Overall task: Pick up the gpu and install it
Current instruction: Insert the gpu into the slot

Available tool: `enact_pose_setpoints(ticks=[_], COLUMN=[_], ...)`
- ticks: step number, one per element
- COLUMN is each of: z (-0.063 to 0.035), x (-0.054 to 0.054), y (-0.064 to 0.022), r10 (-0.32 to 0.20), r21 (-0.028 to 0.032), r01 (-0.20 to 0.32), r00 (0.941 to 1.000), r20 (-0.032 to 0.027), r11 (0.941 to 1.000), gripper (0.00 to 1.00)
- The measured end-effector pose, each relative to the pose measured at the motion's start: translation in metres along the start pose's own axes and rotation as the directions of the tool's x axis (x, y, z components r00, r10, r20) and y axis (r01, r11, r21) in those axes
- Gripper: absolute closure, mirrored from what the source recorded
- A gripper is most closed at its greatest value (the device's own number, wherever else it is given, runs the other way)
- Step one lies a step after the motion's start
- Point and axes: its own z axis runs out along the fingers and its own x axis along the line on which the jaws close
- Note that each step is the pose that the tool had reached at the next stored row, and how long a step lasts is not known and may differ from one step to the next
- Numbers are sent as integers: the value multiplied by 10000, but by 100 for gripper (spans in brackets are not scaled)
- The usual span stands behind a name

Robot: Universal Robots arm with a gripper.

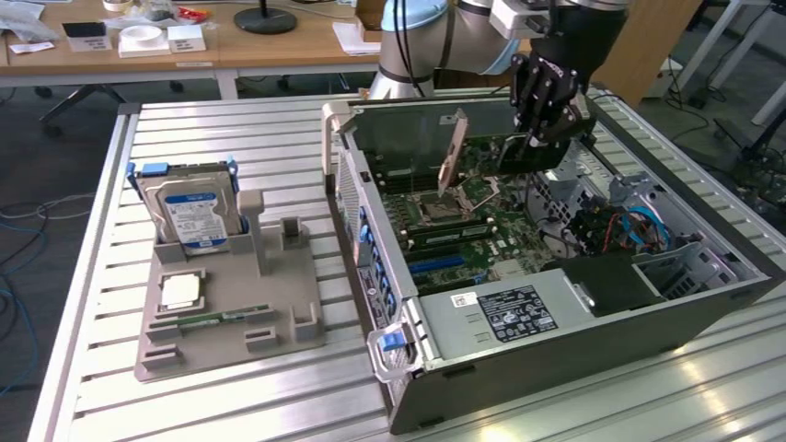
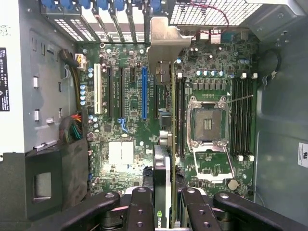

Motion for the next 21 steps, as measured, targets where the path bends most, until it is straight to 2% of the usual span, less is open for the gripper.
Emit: enact_pose_setpoints(ticks=[21], z=[157], x=[39], y=[54], r10=[-47], r21=[8], r01=[47], r00=[10000], r20=[1], r11=[10000], gripper=[73])
